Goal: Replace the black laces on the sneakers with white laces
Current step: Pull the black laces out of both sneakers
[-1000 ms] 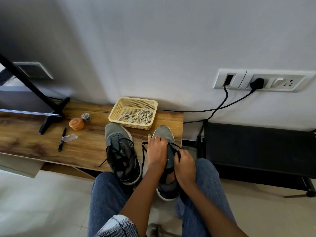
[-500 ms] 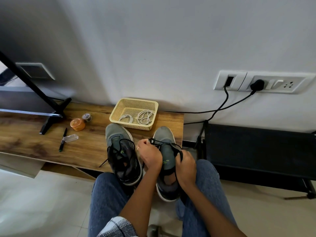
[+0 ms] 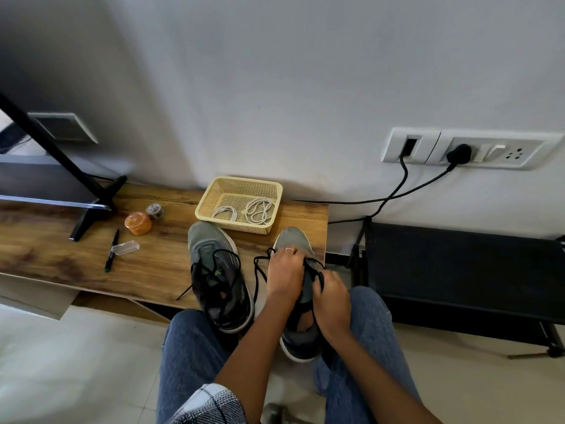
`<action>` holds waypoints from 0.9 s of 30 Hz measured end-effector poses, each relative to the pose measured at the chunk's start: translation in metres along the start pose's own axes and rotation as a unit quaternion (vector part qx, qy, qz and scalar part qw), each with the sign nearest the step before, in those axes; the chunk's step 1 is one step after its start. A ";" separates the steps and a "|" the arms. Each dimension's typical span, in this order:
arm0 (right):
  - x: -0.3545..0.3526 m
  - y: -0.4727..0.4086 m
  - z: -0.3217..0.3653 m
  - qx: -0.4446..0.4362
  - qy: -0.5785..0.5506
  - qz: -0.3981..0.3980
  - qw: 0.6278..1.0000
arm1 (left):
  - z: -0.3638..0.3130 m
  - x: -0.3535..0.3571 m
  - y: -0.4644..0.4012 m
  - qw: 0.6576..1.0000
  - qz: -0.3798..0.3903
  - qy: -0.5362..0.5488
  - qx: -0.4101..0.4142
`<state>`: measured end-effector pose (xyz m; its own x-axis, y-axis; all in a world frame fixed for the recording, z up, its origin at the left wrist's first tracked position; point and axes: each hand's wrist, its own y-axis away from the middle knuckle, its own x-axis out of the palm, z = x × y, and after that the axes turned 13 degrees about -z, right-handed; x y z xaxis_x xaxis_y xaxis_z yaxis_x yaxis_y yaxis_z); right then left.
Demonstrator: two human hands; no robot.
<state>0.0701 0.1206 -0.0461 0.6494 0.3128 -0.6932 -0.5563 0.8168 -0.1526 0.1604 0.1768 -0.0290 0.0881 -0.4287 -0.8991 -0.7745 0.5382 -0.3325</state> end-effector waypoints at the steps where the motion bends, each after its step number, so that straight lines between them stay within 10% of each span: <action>1: 0.000 0.000 0.000 0.000 -0.001 0.003 1.000 | -0.001 -0.002 0.000 1.000 -0.005 -0.007 -0.010; 17: 0.001 0.002 0.000 0.022 -0.013 -0.014 1.000 | -0.003 0.004 0.002 0.985 -0.089 0.051 -0.141; 24: -0.001 0.003 0.000 0.058 -0.027 -0.021 0.998 | 0.004 -0.009 0.002 0.776 -0.278 0.280 -0.492; 27: -0.002 0.003 0.000 0.059 -0.024 -0.021 0.998 | 0.003 -0.013 0.001 0.783 -0.253 0.274 -0.498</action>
<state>0.0679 0.1224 -0.0451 0.6966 0.2971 -0.6531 -0.4652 0.8800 -0.0959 0.1604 0.1847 -0.0180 0.4701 -0.7981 -0.3768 -0.8561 -0.5162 0.0252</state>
